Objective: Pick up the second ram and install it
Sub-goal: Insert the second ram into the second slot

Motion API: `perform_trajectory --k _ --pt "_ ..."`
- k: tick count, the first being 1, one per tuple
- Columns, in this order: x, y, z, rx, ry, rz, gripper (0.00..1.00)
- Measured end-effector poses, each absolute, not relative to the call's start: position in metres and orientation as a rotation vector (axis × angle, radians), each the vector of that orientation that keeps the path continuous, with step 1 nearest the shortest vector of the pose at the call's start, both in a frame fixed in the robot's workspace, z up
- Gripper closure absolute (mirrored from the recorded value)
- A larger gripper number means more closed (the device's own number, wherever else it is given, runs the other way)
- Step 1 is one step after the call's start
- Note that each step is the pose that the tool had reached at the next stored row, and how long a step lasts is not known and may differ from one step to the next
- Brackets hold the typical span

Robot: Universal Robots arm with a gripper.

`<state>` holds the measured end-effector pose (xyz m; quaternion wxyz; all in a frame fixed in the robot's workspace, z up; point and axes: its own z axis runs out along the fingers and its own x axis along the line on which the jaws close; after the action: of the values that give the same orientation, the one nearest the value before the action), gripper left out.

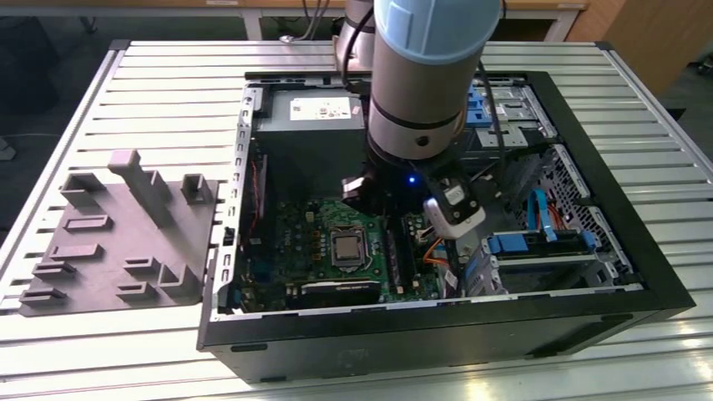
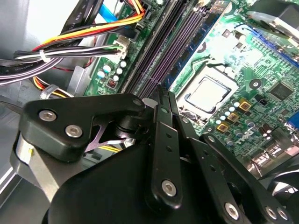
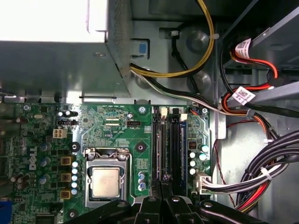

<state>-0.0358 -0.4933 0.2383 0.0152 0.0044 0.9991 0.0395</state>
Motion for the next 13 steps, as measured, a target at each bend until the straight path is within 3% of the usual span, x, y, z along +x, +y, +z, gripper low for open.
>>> perform_trajectory --k 13 --pt "-0.0328 -0.4912 0.2371 0.018 3.109 0.123 0.89"
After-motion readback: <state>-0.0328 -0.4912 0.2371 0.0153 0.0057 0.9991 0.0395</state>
